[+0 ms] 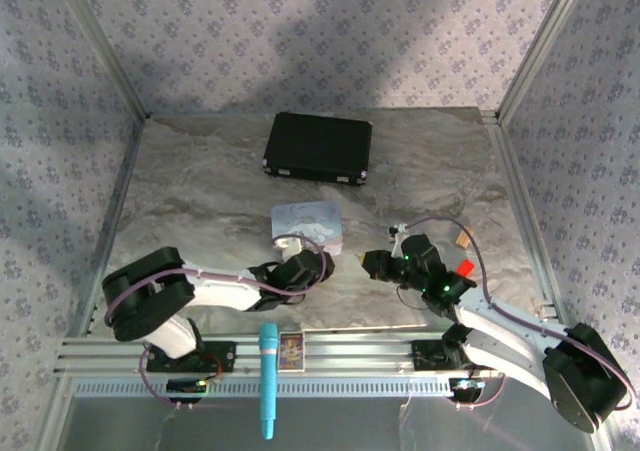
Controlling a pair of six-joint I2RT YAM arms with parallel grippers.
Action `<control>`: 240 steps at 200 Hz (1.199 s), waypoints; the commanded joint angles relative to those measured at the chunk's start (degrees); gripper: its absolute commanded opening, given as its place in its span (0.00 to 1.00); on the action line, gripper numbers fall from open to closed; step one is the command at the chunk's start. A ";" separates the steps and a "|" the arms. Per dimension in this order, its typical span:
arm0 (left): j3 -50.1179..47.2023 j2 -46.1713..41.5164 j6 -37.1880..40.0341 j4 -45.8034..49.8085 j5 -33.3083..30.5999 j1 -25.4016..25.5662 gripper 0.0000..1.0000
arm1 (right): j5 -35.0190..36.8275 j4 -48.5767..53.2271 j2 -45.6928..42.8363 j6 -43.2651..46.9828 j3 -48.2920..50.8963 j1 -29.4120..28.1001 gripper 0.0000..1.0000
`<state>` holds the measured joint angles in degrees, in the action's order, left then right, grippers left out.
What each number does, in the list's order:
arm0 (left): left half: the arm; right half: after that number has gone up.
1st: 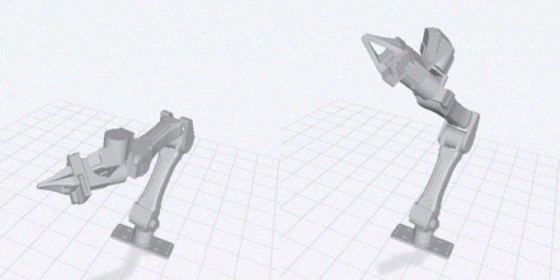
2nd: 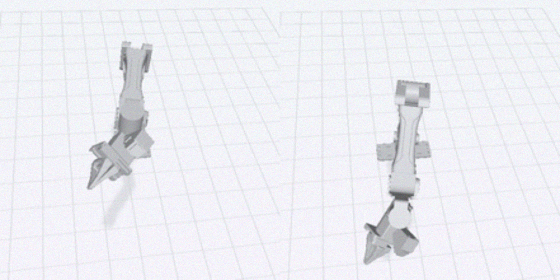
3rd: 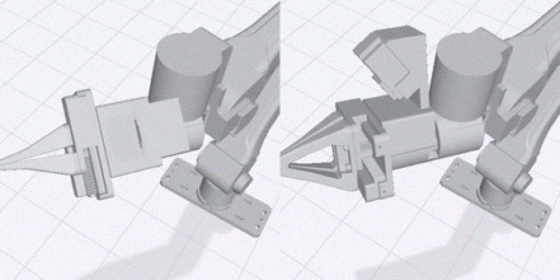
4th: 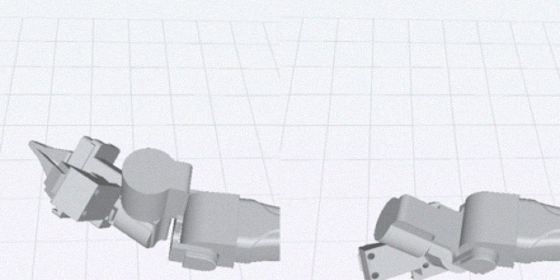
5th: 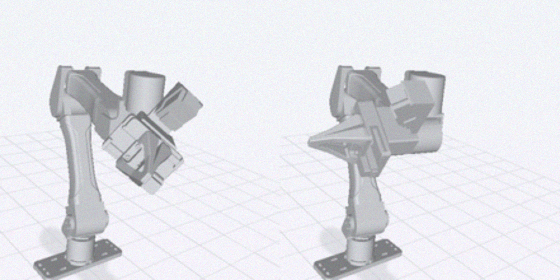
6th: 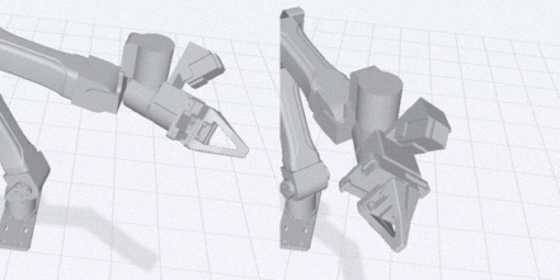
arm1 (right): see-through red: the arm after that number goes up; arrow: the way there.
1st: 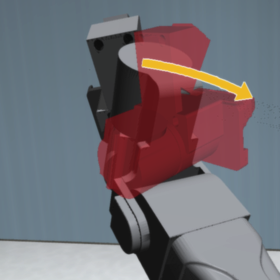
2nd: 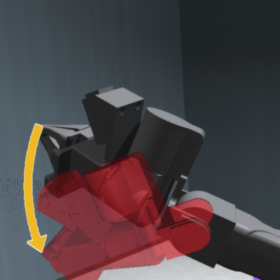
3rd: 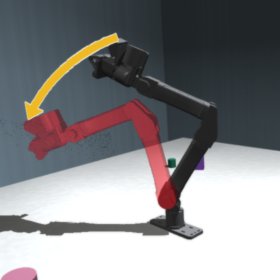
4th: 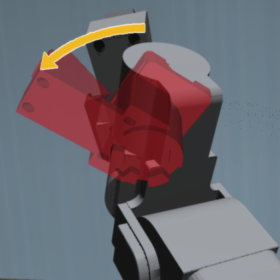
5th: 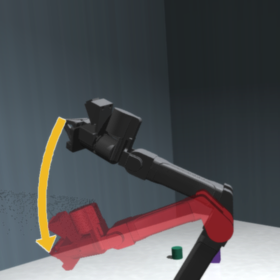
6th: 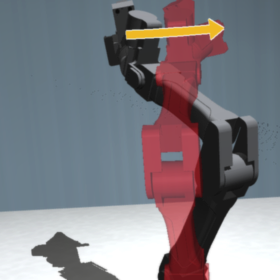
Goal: Unlock the padlock with the key
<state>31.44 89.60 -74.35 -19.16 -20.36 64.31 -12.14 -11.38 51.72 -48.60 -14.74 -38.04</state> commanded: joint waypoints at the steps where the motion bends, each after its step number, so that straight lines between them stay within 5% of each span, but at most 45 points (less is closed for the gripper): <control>1: 1.28 3.17 -2.37 0.49 1.61 0.38 0.59 | 1.25 -0.62 -0.64 0.00 0.68 -0.38 0.00; 34: 3.88 5.60 -2.62 4.06 1.73 0.40 0.58 | 1.40 -0.61 -0.75 -0.17 0.99 -0.37 0.00; 73: 4.83 6.73 -2.21 5.18 2.35 0.37 0.25 | 1.58 -0.87 -0.78 -0.53 1.59 -0.39 0.00; 94: 4.94 6.14 -2.47 6.22 2.48 0.29 0.15 | 1.59 -1.19 -0.41 -1.20 1.82 -0.39 0.00; 135: 5.04 4.70 -3.94 6.82 4.83 -0.57 0.14 | -2.57 -8.11 4.55 -8.01 3.48 -0.38 0.00; 186: 2.67 0.80 -7.63 3.15 5.66 -2.73 0.12 | -17.04 -34.39 23.06 -21.07 4.05 0.20 0.00; 240: 0.60 -2.27 -10.10 -0.58 2.49 -3.84 0.07 | -22.52 -38.94 30.93 -26.72 0.49 0.91 0.00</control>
<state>33.08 89.32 -81.84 -16.56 -15.49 61.10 -30.30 -44.95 80.60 -69.80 -11.75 -37.54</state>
